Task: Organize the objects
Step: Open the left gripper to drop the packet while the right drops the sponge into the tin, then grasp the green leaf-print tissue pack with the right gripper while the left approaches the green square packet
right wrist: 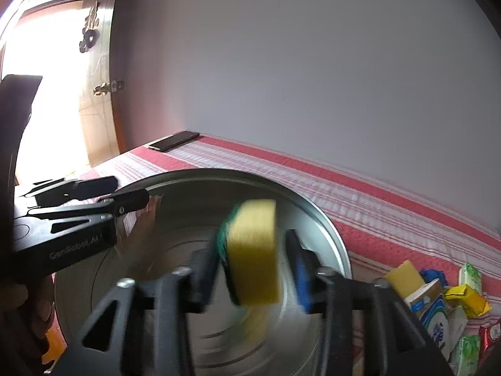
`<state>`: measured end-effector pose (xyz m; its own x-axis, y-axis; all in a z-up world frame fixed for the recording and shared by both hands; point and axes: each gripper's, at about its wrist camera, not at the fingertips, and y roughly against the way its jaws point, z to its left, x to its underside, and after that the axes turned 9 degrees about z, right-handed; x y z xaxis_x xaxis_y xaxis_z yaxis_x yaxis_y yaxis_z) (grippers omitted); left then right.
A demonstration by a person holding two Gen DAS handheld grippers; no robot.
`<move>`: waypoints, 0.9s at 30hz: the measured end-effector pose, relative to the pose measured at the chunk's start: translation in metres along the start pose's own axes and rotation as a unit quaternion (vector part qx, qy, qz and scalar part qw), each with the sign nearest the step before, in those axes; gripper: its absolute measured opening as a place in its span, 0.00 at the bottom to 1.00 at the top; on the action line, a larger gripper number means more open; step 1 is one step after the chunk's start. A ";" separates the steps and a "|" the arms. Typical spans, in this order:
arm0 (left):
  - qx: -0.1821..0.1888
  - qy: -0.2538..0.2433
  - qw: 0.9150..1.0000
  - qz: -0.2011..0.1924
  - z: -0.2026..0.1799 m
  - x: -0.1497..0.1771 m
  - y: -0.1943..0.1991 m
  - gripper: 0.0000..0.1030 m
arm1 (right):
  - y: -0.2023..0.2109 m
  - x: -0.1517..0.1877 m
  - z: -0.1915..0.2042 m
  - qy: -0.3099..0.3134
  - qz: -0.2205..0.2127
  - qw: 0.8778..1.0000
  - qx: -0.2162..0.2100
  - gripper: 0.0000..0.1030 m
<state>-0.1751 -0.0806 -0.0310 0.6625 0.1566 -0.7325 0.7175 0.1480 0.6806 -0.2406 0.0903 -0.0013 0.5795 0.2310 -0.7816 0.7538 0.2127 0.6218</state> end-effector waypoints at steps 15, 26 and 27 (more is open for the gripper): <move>-0.062 0.016 0.998 -0.030 0.002 -0.018 -0.011 0.97 | 0.068 0.048 -0.064 -0.089 -0.055 0.993 0.055 0.64; -0.007 -0.027 0.995 -0.092 -0.071 0.013 0.036 0.98 | 0.121 0.117 -0.177 -0.210 -0.018 0.954 0.213 0.73; 0.019 -0.055 0.994 -0.092 -0.086 0.018 0.039 0.98 | 0.121 0.121 -0.186 -0.215 -0.009 0.951 0.223 0.73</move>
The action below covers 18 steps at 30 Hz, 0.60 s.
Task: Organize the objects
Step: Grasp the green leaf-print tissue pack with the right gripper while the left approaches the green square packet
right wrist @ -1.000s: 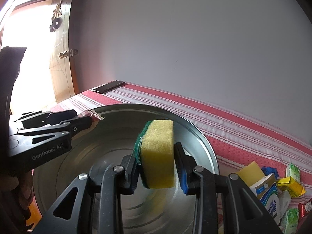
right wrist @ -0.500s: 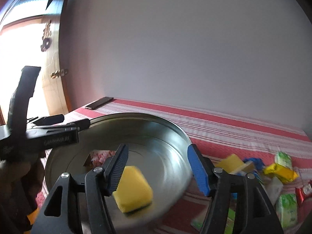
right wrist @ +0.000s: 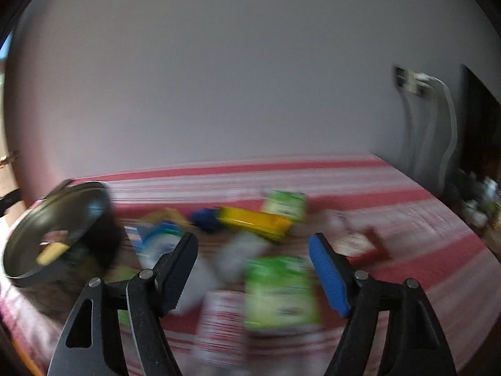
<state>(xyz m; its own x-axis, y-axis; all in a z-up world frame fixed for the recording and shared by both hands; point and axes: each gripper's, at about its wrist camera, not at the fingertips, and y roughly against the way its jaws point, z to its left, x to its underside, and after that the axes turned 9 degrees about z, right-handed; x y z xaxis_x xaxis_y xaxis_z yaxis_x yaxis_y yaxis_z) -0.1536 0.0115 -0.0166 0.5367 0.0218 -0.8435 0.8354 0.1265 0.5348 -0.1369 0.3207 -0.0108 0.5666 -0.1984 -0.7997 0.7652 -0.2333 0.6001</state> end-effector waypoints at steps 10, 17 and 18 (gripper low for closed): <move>0.131 -0.132 0.981 0.053 -0.128 0.032 -0.011 0.97 | -0.017 0.003 -0.026 0.003 0.056 0.998 0.006 0.73; 0.160 -0.170 0.969 0.087 -0.153 0.044 -0.026 0.88 | -0.023 0.006 -0.018 0.034 0.072 0.997 -0.024 0.73; 0.196 -0.198 0.957 0.081 -0.155 0.045 -0.025 0.88 | -0.022 0.006 -0.016 0.039 0.070 0.996 -0.025 0.73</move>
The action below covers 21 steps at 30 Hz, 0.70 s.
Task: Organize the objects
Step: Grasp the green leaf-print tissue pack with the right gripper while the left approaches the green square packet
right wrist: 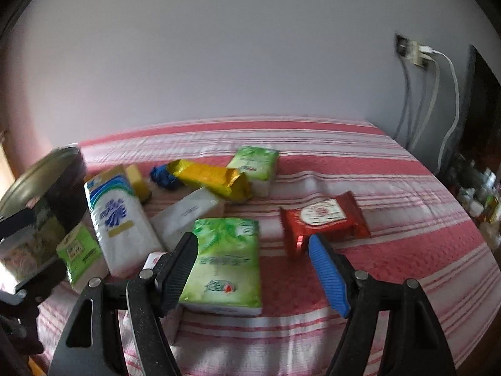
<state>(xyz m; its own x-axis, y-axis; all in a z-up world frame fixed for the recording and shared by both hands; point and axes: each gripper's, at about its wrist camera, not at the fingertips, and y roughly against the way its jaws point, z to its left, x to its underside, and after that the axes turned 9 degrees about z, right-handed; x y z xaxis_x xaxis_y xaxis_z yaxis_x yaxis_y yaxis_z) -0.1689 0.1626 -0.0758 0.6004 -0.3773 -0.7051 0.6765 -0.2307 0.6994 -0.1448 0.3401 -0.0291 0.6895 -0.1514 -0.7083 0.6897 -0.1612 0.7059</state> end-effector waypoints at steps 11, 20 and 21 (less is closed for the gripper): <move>0.039 -0.022 0.997 0.066 -0.005 -0.005 -0.028 0.79 | -0.015 -0.003 0.000 0.006 0.052 0.998 -0.023 0.73; 0.055 -0.019 0.996 0.075 -0.001 -0.004 -0.032 0.80 | -0.015 -0.001 0.001 0.004 0.054 0.998 -0.022 0.57; 0.054 -0.020 0.995 0.076 0.000 -0.003 -0.031 0.80 | -0.016 -0.001 0.002 0.008 0.056 0.998 -0.018 0.57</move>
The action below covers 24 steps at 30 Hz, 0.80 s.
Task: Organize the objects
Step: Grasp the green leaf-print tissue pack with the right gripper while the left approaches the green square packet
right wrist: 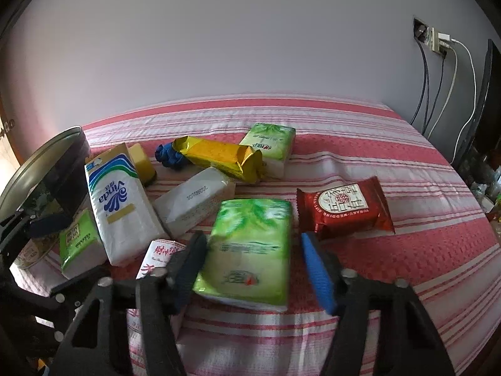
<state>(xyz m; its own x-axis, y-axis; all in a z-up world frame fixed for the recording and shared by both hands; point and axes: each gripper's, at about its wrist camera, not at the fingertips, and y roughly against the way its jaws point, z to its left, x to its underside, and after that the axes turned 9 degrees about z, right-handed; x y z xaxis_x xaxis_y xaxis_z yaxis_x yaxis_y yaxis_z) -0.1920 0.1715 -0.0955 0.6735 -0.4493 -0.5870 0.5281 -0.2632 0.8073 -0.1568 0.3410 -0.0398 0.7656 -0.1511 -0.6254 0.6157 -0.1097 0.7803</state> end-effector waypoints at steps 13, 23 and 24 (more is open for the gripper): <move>-0.012 0.000 1.000 0.008 0.002 -0.002 -0.003 0.78 | 0.000 -0.001 0.002 0.008 0.004 1.000 0.008 0.56; -0.030 0.013 0.999 -0.009 0.003 0.002 0.002 0.61 | 0.007 0.002 0.002 0.004 -0.013 1.000 0.004 0.55; -0.031 0.012 0.999 -0.011 0.002 0.003 0.002 0.61 | 0.007 0.002 0.002 0.003 -0.016 1.000 0.003 0.55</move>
<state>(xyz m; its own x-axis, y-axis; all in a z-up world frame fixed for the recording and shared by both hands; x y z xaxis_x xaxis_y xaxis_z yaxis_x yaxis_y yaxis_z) -0.1901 0.1678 -0.0949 0.6729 -0.4224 -0.6072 0.5737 -0.2202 0.7889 -0.1511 0.3380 -0.0352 0.7467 -0.1414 -0.6499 0.6386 -0.1208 0.7600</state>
